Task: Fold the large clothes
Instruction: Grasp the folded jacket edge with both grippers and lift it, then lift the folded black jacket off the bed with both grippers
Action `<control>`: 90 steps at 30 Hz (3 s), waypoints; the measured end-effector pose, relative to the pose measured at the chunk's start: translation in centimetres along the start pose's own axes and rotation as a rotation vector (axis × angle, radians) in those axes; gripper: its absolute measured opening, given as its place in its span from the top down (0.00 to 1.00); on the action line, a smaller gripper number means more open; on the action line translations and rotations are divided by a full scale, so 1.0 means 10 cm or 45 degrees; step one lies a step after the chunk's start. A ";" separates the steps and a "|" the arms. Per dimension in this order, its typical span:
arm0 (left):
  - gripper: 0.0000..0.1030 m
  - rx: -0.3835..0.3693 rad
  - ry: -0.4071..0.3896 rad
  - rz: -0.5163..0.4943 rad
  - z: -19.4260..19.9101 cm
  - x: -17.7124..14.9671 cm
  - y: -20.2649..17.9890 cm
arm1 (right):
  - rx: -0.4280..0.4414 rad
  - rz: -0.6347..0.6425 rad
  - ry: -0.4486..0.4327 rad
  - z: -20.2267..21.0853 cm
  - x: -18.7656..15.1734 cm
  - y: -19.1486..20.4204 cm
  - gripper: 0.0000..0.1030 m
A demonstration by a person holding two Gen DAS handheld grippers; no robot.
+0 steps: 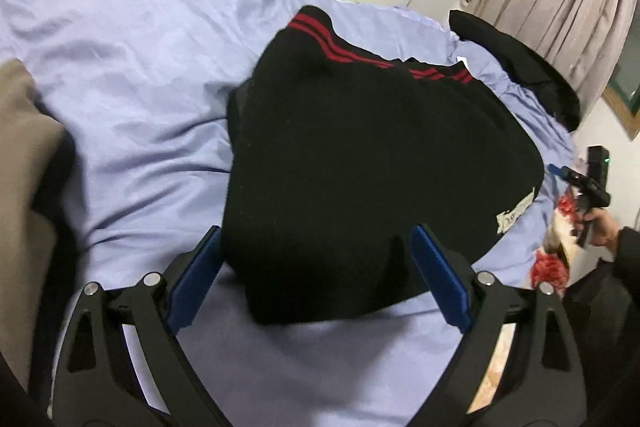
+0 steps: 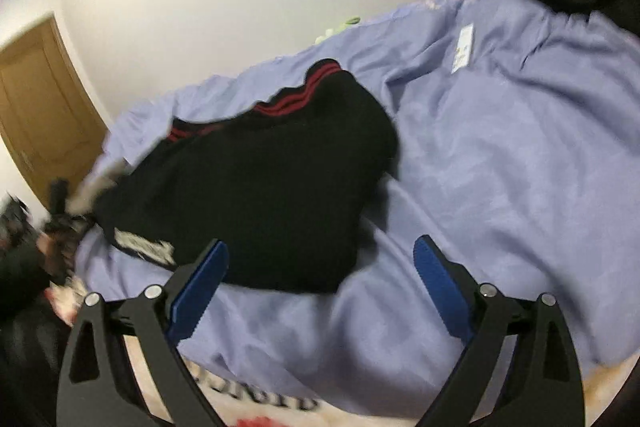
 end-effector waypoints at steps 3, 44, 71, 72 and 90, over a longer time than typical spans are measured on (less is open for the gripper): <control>0.13 -0.016 0.030 -0.024 -0.19 0.00 -0.02 | 0.005 0.019 0.057 -0.22 0.02 -0.01 0.11; 0.56 -0.129 0.173 0.017 -0.31 0.13 -0.28 | 0.118 -0.105 0.402 -1.06 0.28 0.40 0.59; 0.67 -0.088 0.384 0.119 1.19 -1.32 -1.20 | 0.185 -0.388 0.611 0.31 -1.19 1.12 0.72; 0.67 -0.049 0.412 0.130 1.06 -1.41 -1.14 | 0.157 -0.412 0.630 0.25 -1.31 1.02 0.70; 0.20 0.232 0.405 -0.058 0.71 -1.90 -0.70 | -0.021 -0.421 0.621 0.36 -1.43 0.29 0.18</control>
Point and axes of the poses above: each gripper's, at about its wrist camera, not at the fingertips, and z roughly against the way its jaws point, y to its left, x to its top, the point moved 9 cm from there along -z, roughly the way its jaws point, and after that the axes turned 8 degrees about x, right-handed, at the moved point
